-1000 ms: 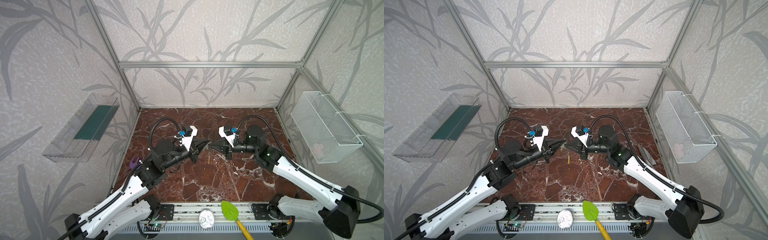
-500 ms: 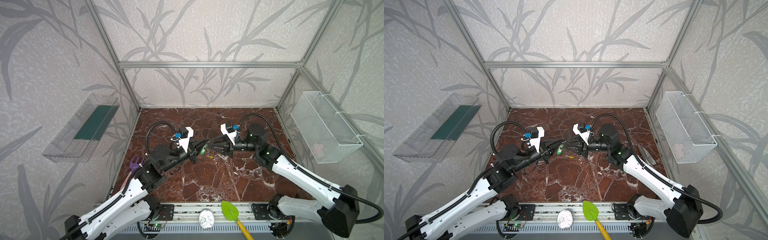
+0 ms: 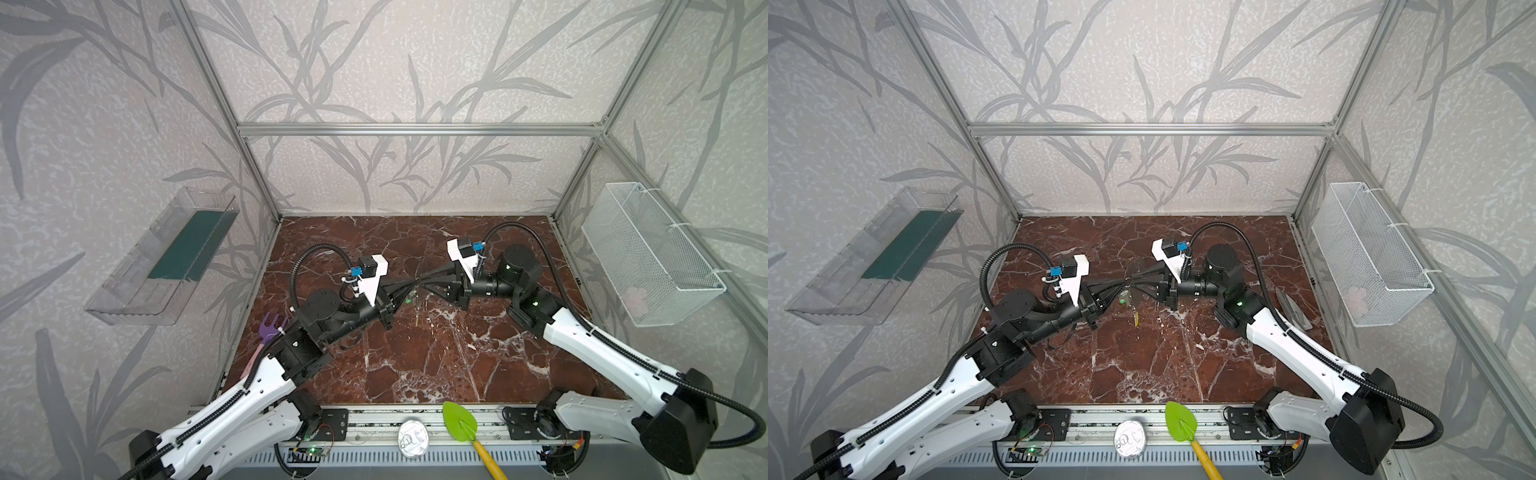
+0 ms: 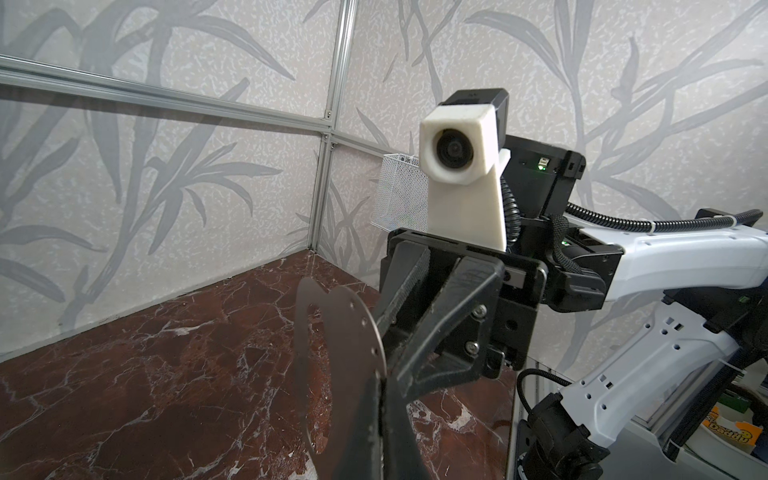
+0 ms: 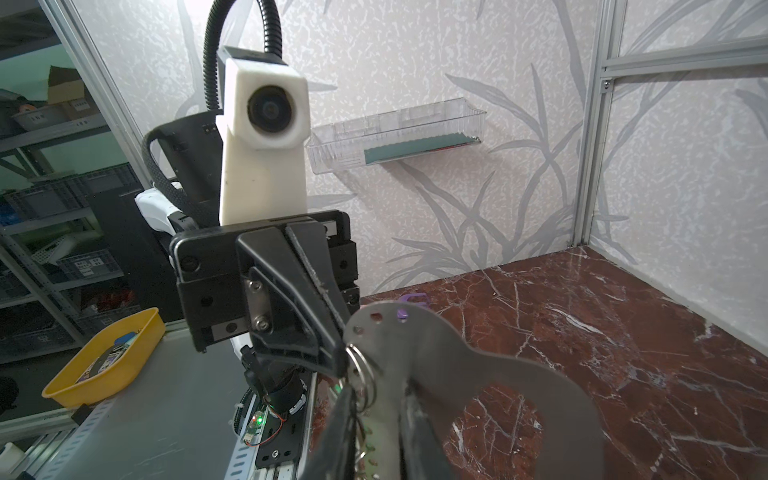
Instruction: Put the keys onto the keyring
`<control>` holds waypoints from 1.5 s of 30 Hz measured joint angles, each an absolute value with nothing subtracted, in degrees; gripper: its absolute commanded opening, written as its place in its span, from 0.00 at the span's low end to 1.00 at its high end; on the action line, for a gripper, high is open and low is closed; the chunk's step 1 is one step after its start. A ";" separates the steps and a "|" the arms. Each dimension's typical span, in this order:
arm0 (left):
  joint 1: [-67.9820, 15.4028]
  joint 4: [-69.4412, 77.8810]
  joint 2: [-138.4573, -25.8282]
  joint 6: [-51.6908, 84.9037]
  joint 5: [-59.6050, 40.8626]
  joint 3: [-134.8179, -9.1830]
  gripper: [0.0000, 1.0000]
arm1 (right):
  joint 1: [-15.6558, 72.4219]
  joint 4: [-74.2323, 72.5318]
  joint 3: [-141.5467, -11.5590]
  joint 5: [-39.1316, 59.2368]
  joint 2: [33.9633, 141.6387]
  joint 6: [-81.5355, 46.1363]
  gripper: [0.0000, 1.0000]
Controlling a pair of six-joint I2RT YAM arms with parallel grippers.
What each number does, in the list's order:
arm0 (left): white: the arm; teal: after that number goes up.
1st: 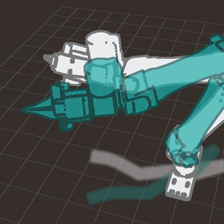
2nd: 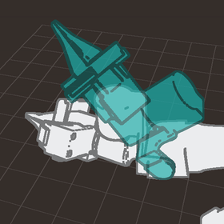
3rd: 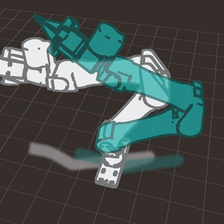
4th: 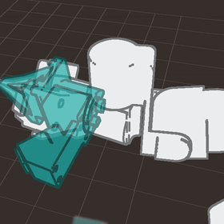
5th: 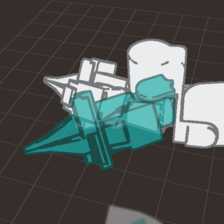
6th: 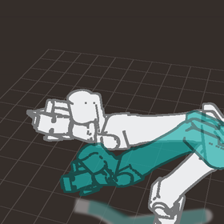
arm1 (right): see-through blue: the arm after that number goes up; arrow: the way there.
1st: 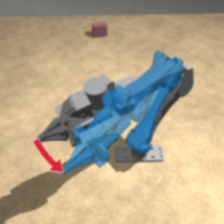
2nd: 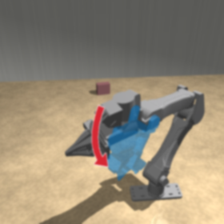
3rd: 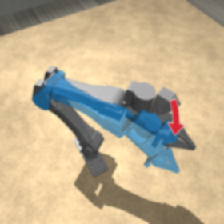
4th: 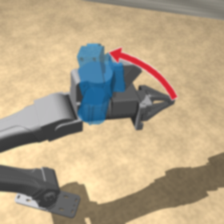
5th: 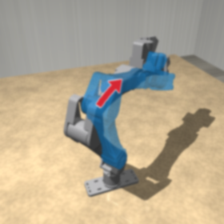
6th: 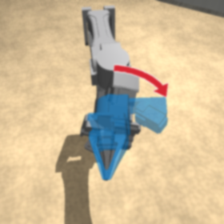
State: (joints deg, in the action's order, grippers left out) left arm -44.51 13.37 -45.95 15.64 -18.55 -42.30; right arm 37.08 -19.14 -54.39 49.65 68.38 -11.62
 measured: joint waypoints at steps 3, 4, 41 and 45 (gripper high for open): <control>-44.51 13.85 -46.11 15.64 -18.52 -41.98 0.00 | 37.21 -19.53 -54.41 50.39 68.69 -12.27 0.12; -44.53 14.02 -46.19 15.64 -18.52 -41.91 0.00 | 37.30 -19.59 -54.41 50.61 68.75 -12.45 0.11; -44.84 -5.39 -43.88 9.08 -12.56 -51.81 0.23 | 37.93 46.15 -87.99 43.38 80.44 27.64 0.00; -44.84 -8.64 -47.22 9.10 -15.86 -52.77 0.23 | 37.93 48.36 -88.23 43.35 80.55 28.62 0.00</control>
State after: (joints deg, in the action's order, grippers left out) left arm -44.84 -8.64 -47.22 9.10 -15.86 -52.77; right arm 37.93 48.36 -88.23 43.35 80.55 28.62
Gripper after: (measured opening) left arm 0.233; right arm 0.045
